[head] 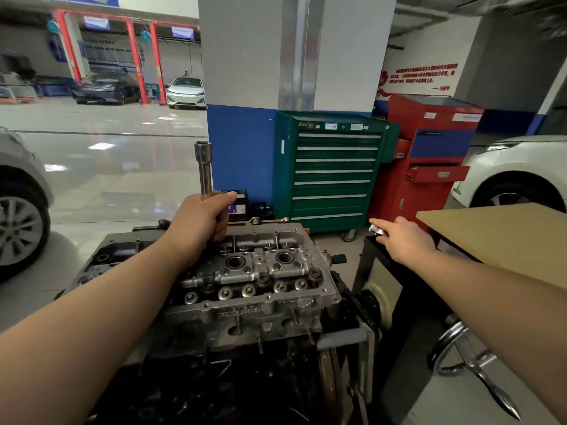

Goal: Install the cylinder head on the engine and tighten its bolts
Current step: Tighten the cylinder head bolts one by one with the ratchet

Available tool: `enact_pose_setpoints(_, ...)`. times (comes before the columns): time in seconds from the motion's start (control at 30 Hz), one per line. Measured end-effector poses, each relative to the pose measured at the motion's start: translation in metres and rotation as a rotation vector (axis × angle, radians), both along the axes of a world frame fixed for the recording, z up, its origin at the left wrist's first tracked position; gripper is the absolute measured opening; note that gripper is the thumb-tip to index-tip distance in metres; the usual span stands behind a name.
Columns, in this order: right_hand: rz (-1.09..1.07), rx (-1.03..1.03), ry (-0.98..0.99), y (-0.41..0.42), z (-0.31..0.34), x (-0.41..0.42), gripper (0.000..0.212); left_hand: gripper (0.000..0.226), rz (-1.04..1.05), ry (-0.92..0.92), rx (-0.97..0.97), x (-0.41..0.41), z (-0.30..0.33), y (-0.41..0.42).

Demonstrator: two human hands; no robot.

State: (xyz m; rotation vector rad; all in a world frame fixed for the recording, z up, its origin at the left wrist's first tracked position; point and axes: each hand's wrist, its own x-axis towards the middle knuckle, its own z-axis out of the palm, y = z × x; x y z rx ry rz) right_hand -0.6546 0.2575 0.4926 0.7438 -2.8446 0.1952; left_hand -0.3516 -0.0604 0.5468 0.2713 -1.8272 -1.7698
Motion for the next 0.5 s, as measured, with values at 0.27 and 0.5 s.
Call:
enact_pose_setpoints(0.27, -0.006, 0.161, 0.053, 0.001, 0.004, 0.023, 0.046, 0.049, 0.015, -0.017, -0.036, 0.003, 0.003, 0.004)
enact_pose_setpoints(0.5, 0.097, -0.111, 0.073, -0.041, 0.045, 0.074, 0.04, 0.052, 0.145, 0.05, -0.081, 0.01, 0.009, 0.012)
